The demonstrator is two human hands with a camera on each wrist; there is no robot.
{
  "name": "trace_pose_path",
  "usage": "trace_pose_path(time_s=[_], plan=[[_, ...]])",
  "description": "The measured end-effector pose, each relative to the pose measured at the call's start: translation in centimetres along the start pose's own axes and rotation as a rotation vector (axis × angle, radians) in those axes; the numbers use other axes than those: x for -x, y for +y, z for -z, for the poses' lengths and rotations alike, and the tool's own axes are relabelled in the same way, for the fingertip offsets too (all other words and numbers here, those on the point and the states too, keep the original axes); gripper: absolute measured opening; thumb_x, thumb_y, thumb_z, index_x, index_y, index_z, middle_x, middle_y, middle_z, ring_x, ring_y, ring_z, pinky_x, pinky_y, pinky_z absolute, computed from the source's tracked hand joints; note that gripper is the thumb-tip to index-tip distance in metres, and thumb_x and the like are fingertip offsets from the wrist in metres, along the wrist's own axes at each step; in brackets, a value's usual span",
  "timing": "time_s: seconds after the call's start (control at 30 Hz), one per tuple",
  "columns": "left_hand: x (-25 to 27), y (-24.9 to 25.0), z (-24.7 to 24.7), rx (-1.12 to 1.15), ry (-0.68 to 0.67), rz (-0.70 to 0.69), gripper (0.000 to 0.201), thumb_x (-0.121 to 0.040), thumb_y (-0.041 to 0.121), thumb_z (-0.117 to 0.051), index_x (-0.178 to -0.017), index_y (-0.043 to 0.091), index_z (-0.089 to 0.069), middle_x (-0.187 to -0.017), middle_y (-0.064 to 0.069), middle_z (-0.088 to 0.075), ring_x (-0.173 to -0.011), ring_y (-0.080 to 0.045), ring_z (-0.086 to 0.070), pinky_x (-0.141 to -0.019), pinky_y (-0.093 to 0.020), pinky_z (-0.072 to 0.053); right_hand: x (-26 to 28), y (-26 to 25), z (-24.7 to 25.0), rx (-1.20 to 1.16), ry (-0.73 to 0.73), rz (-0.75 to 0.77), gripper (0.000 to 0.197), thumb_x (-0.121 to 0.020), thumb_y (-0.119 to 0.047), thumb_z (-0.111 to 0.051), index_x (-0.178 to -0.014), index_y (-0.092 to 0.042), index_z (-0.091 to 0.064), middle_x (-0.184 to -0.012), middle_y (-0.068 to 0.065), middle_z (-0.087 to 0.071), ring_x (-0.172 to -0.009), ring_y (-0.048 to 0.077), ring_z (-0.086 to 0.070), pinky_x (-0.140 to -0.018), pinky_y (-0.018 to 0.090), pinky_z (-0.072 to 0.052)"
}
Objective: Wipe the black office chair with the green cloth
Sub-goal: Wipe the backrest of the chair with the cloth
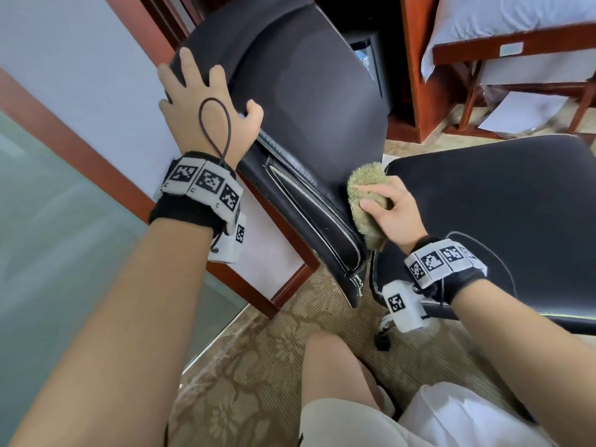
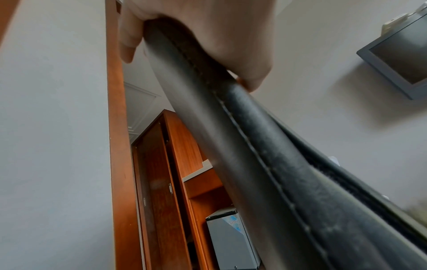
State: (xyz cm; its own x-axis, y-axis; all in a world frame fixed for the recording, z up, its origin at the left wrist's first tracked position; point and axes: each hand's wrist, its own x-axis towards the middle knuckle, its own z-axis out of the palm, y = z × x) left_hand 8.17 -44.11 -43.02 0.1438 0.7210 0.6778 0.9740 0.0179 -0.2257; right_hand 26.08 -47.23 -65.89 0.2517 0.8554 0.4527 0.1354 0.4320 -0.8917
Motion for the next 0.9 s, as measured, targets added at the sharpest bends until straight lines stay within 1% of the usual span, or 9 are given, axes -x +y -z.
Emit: trace_pose_path(time_s=[0.1,0.23,0.3,0.4,0.57,0.67,0.73,0.83,0.9], plan=[[0.0,-0.1,-0.1,-0.012,0.002,0.017,0.061,-0.081,0.047,-0.042,-0.131,0.012,-0.047,-0.152,-0.015,-0.026,-0.136,-0.041,-0.023,-0.092,-0.05,-0.041,-0.2,-1.3,-1.7,0.003,-0.057,0.132,0.033,-0.079,-0.004,-0.063,-0.103,-0.026,-0.064,-0.103,0.002,-0.044,-0.099,0.003,-0.048,-0.097,0.007,-0.031],[0.2,-0.2,-0.4,0.004,0.025,0.055,0.062,-0.081,0.049,-0.04,-0.131,0.014,-0.048,-0.151,-0.011,-0.029,-0.136,-0.038,-0.024,-0.092,-0.047,-0.04,1.4,0.7,-1.7,0.044,-0.1,0.122,0.031,-0.079,-0.005,-0.055,-0.099,-0.026,-0.067,-0.108,0.004,-0.042,-0.107,0.021,-0.049,-0.101,0.031,-0.035],[0.2,0.0,-0.3,0.02,0.035,0.074,0.062,-0.081,0.051,-0.039,-0.13,0.015,-0.049,-0.151,-0.009,-0.029,-0.137,-0.036,-0.024,-0.092,-0.045,-0.04,2.2,2.0,-1.0,0.073,-0.13,0.104,0.03,-0.079,-0.005,-0.055,-0.098,-0.024,-0.069,-0.109,0.004,-0.042,-0.107,0.027,-0.048,-0.1,0.036,-0.035],[0.1,0.4,-0.1,0.034,0.039,0.102,0.062,-0.081,0.052,-0.038,-0.13,0.017,-0.05,-0.151,-0.006,-0.03,-0.138,-0.033,-0.023,-0.092,-0.043,-0.04,3.9,3.6,0.1,0.134,-0.165,0.038,0.026,-0.08,-0.006,-0.056,-0.097,-0.017,-0.072,-0.109,0.001,-0.041,-0.102,0.022,-0.046,-0.095,0.034,-0.034],[0.2,0.4,-0.1,0.045,0.046,0.106,0.062,-0.08,0.052,-0.038,-0.129,0.017,-0.051,-0.151,-0.005,-0.031,-0.138,-0.032,-0.023,-0.092,-0.044,-0.041,5.8,5.4,0.8,0.212,-0.194,-0.031,0.024,-0.08,-0.01,-0.056,-0.096,-0.014,-0.072,-0.107,0.003,-0.042,-0.103,0.032,-0.051,-0.095,0.033,-0.034],[0.0,0.6,0.0,0.043,0.049,0.108,0.062,-0.079,0.052,-0.038,-0.128,0.017,-0.052,-0.15,-0.005,-0.032,-0.137,-0.032,-0.024,-0.091,-0.045,-0.042,4.9,4.4,1.8,0.208,-0.263,-0.105,0.024,-0.083,0.001,-0.061,-0.097,-0.015,-0.072,-0.104,0.0,-0.043,-0.098,0.019,-0.049,-0.093,0.017,-0.029],[0.0,0.5,0.0,0.049,0.053,0.109,0.061,-0.079,0.051,-0.038,-0.128,0.017,-0.052,-0.15,-0.005,-0.033,-0.137,-0.032,-0.025,-0.091,-0.045,-0.042,3.9,3.2,2.5,0.228,-0.272,-0.091,0.025,-0.083,0.002,-0.062,-0.098,-0.014,-0.073,-0.103,-0.001,-0.043,-0.097,0.014,-0.047,-0.093,0.014,-0.029],[0.1,0.5,-0.1,0.077,0.073,0.127,0.06,-0.08,0.051,-0.038,-0.127,0.016,-0.054,-0.149,-0.005,-0.034,-0.137,-0.033,-0.025,-0.091,-0.045,-0.042,2.3,1.3,2.2,0.182,-0.177,0.01,0.027,-0.081,0.002,-0.064,-0.1,-0.015,-0.073,-0.103,0.001,-0.044,-0.092,0.015,-0.048,-0.09,0.007,-0.029],[0.1,0.6,-0.1,0.089,0.081,0.134,0.06,-0.08,0.05,-0.038,-0.127,0.016,-0.054,-0.149,-0.005,-0.035,-0.137,-0.032,-0.025,-0.091,-0.045,-0.041,1.7,0.4,1.2,0.156,-0.195,0.073,0.027,-0.081,0.002,-0.064,-0.101,-0.014,-0.073,-0.103,0.005,-0.044,-0.093,0.017,-0.049,-0.092,0.006,-0.028]])
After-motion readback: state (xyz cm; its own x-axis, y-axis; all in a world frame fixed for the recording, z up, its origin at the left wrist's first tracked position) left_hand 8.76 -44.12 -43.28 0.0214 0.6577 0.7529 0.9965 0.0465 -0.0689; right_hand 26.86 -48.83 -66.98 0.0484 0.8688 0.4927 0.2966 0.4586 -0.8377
